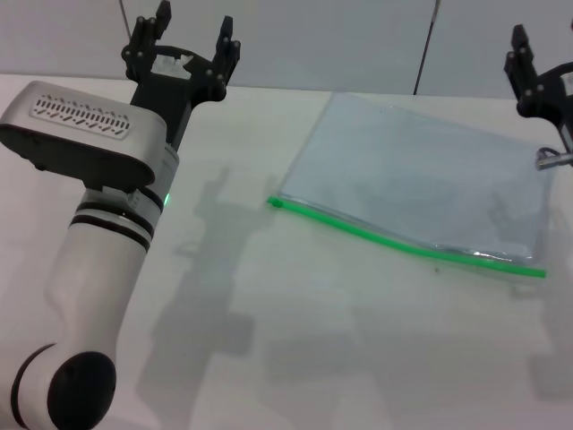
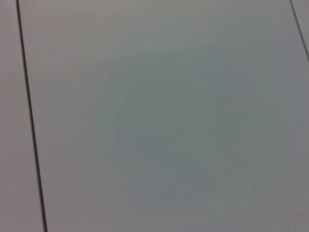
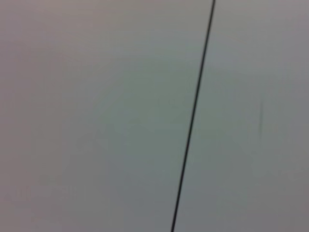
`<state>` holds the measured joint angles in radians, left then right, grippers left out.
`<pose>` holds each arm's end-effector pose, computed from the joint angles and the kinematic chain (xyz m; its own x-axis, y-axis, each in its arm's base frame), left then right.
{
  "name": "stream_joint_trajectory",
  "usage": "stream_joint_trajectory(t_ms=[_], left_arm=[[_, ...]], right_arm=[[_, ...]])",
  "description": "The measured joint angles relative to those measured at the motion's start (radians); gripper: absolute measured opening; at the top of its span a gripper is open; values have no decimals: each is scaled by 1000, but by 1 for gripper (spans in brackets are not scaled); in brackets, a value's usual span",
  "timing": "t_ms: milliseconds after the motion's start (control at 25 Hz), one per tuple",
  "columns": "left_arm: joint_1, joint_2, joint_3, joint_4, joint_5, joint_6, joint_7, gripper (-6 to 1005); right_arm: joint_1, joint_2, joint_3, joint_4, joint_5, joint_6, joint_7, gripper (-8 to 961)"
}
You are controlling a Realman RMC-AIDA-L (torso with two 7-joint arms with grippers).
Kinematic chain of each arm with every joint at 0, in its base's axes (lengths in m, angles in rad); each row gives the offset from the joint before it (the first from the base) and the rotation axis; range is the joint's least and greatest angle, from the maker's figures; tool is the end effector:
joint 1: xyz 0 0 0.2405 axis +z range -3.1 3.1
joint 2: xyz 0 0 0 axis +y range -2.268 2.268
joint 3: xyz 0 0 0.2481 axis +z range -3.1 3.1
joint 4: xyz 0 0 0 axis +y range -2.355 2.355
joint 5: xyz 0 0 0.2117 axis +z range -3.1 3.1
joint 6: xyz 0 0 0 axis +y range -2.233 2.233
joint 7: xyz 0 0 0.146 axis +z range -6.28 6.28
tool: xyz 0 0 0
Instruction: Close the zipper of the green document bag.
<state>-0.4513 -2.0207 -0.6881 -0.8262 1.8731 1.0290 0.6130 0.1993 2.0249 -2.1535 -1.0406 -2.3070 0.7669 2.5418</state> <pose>-0.1890 0.3609 -0.0361 0.7738 -0.2174 0.5950 0.5772 -0.1449 -0.8036 0.2031 0.3453 -0.0087 0.8285 0.2017 -0.5224 -0.5015 -0.1478 -0.8524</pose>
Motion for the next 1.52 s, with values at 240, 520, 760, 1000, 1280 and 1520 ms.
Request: stream_joint_trajectory(t_ms=[240,520,760,1000,1280,1520], left_arm=[[-3,-7,3,18,0,2,0,730],[-9,-7,0,42,0,2,-1,727],[-12,-8,5,68,-5,30,-1,727],[-5,-9,4,69,-9,39,-1,727],[-4,-9,0,68,-10,41,-3,727],[-8,-9,0,70,-11,42,-8,727]], right_arm=[[28,1,-20,24,0,0,-2,625],[68,3,-39,83,61,3,4,624],[82,0,-69,114,113,62,5,625],[81,0,-74,118,119,67,5,624],[83,1,-93,126,151,70,5,621],[86,2,-97,126,152,80,5,619]])
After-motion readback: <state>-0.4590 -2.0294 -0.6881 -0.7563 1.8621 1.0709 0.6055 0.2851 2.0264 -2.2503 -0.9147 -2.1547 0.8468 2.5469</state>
